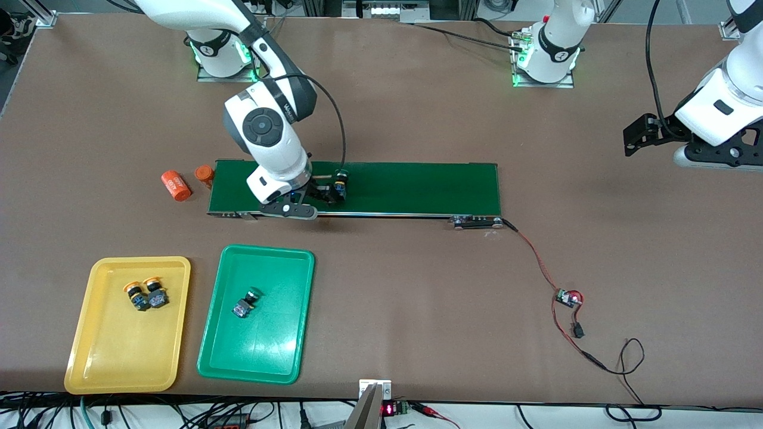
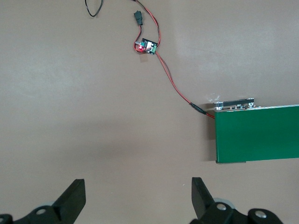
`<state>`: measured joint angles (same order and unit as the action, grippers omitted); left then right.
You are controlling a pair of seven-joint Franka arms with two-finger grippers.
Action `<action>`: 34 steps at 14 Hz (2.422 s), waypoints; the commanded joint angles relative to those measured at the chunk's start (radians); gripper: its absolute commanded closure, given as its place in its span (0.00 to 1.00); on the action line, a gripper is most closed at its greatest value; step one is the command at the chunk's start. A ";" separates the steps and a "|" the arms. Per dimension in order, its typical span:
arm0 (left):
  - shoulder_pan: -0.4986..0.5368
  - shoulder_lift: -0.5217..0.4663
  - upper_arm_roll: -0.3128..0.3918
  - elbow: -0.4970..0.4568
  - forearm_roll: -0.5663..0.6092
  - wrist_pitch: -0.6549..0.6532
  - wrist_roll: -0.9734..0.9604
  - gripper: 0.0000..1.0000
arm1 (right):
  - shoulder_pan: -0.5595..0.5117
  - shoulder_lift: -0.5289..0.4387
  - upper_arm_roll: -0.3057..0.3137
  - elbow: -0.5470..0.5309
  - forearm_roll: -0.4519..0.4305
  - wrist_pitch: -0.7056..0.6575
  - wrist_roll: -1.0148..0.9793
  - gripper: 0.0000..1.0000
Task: Sort buttons by color to trays
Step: 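Release the button into the green tray and move the right gripper back, then grasp another button on the belt with the right gripper, then carry the button over the green tray with the right gripper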
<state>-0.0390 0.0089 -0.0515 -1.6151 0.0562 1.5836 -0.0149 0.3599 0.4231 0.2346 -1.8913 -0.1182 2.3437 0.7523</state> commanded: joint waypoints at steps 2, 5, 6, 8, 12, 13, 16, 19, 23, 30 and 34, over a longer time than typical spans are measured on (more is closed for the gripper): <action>-0.001 0.003 -0.013 0.024 0.001 -0.027 0.003 0.00 | 0.010 -0.018 0.023 -0.040 0.011 -0.012 -0.002 0.00; -0.001 0.000 -0.018 0.024 0.001 -0.042 -0.002 0.00 | 0.010 -0.017 0.046 -0.042 0.009 -0.053 0.004 0.00; -0.001 0.003 -0.018 0.027 0.002 -0.045 -0.005 0.00 | 0.007 -0.015 0.049 -0.042 0.009 -0.055 0.002 0.00; -0.002 0.000 -0.019 0.027 0.001 -0.053 -0.008 0.00 | 0.007 -0.012 0.049 -0.042 0.009 -0.058 0.001 0.00; -0.001 -0.001 -0.019 0.027 0.001 -0.054 -0.008 0.00 | 0.008 0.016 0.049 -0.042 0.006 -0.050 0.001 0.00; -0.002 0.002 -0.019 0.029 0.002 -0.051 -0.008 0.00 | 0.008 0.026 0.049 -0.042 0.005 -0.047 0.001 0.00; -0.002 0.000 -0.021 0.029 0.001 -0.054 -0.008 0.00 | 0.010 0.040 0.049 -0.042 -0.004 -0.034 -0.002 0.20; -0.002 0.002 -0.021 0.029 0.001 -0.051 -0.008 0.00 | 0.008 0.052 0.049 -0.040 -0.008 -0.027 -0.036 0.54; -0.002 0.002 -0.021 0.029 0.001 -0.050 -0.008 0.00 | 0.001 0.048 0.048 -0.029 -0.006 -0.037 -0.048 0.85; -0.002 0.003 -0.021 0.030 0.001 -0.050 -0.008 0.00 | -0.044 0.025 -0.040 0.282 -0.001 -0.256 -0.277 0.85; -0.002 0.003 -0.019 0.032 0.001 -0.050 -0.008 0.00 | -0.091 0.198 -0.124 0.486 -0.001 -0.149 -0.405 0.84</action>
<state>-0.0396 0.0089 -0.0694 -1.6087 0.0561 1.5557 -0.0175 0.2922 0.4815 0.1344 -1.5496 -0.1209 2.1384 0.4149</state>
